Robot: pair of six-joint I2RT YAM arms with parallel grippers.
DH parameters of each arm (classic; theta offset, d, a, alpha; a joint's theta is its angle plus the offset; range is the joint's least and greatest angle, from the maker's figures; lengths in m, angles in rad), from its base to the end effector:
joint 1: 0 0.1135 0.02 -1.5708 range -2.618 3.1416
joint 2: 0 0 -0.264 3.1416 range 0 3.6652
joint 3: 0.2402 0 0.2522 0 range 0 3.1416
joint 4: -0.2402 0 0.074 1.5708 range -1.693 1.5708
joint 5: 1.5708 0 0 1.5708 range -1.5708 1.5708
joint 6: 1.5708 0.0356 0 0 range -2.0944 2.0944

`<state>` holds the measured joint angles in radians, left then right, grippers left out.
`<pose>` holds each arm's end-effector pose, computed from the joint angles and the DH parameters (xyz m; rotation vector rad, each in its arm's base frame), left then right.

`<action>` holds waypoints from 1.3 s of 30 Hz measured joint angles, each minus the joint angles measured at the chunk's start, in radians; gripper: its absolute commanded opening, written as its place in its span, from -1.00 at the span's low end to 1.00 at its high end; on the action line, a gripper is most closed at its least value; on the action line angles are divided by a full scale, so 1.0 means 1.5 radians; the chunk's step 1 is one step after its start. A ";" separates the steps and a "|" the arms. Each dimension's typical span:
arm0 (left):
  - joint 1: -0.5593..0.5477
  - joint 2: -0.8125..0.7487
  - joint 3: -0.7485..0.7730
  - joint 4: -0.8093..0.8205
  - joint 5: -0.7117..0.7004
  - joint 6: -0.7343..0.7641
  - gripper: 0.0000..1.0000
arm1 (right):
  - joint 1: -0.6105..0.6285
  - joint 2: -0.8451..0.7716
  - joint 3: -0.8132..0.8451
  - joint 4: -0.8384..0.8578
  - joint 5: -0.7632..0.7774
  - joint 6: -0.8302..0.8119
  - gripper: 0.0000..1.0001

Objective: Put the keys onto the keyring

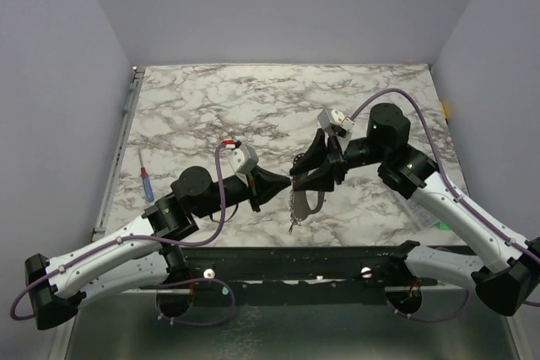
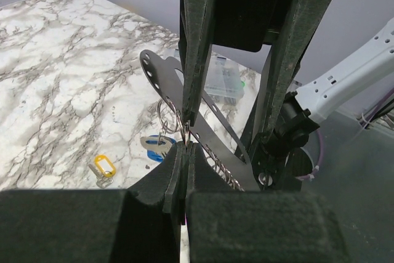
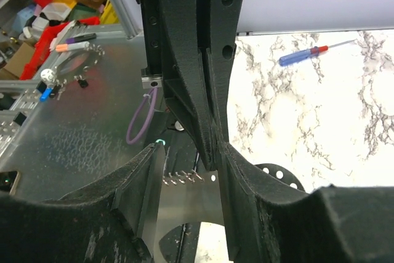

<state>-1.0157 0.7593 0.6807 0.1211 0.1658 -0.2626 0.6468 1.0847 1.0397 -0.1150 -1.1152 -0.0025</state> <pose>0.0933 -0.1615 0.3405 0.7339 1.4700 -1.1280 0.1663 0.1657 0.3816 -1.3474 1.2755 1.4111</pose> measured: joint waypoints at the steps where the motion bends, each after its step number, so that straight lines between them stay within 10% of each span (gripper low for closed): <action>1: 0.000 0.000 0.000 0.000 0.000 -0.001 -1.00 | 0.000 -0.002 0.000 0.000 0.003 0.000 -0.04; 39: -0.001 -0.003 -0.001 -0.040 -0.002 -0.010 -1.00 | -0.002 0.071 0.070 -0.172 0.020 -0.104 -0.54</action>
<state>-1.0168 0.7555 0.6788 0.0616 0.1631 -0.2771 0.6445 1.1919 1.1454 -0.3737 -1.0855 -0.1577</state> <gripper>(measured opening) 0.018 0.249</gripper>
